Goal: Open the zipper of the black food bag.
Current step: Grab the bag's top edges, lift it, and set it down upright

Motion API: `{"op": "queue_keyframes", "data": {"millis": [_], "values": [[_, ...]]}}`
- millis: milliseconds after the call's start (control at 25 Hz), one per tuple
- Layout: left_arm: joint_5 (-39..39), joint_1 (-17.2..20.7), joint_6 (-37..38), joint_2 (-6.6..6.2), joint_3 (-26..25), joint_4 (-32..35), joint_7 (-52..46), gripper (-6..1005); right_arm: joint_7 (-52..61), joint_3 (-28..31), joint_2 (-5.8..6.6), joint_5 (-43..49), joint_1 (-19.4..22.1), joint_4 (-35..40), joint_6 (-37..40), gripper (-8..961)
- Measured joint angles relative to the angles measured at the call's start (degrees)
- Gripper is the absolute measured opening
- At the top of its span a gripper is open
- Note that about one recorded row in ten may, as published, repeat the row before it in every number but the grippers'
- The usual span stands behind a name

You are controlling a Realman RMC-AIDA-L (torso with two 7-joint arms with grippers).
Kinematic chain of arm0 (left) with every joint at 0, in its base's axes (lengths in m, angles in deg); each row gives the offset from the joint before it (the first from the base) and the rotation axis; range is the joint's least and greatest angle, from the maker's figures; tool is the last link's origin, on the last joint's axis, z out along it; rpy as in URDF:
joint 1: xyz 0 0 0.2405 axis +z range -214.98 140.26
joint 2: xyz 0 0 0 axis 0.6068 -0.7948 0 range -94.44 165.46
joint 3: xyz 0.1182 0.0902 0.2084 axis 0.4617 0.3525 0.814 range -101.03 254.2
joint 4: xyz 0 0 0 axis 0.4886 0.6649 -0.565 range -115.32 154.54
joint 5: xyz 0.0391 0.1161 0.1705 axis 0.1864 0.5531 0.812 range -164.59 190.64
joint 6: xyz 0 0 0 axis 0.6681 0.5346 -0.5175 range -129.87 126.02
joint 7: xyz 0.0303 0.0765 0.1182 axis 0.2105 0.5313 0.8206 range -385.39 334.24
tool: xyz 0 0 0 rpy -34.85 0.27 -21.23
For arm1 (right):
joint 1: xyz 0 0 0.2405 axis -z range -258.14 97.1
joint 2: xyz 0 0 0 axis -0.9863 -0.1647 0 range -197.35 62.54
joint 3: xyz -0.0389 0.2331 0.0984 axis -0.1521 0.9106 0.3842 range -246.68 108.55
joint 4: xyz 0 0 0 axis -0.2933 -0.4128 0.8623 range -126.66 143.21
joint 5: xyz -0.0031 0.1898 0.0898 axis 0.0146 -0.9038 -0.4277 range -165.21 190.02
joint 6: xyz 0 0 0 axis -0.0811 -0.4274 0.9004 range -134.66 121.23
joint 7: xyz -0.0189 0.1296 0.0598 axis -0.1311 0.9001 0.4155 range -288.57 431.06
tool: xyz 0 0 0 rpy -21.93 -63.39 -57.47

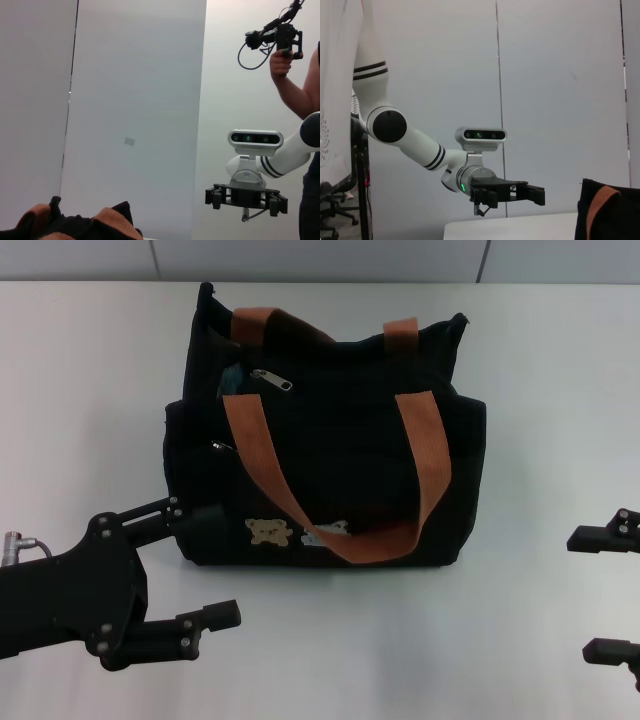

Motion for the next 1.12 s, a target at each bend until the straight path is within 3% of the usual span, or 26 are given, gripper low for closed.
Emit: {"op": "queue_keyframes", "data": {"millis": [800, 1040, 1080, 1120], "values": [[0.00, 0.48, -1.32, 0.00, -0.37, -0.10, 0.00, 810, 0.00, 0.26, -0.65, 0.25, 0.24, -0.01, -0.52, 842], [0.00, 0.75, -5.72, -0.22, -2.06, -2.21, 0.00, 808, 0.00, 0.27, -0.64, 0.18, 0.27, 0.00, -0.68, 842], [0.00, 0.74, -11.05, -0.48, -3.79, -4.22, 0.08, 808, 0.00, 0.27, -0.68, 0.18, 0.27, 0.00, -0.72, 842], [0.00, 0.74, -11.05, -0.48, -3.79, -4.22, 0.08, 808, 0.00, 0.27, -0.68, 0.18, 0.27, 0.00, -0.72, 842]]}}
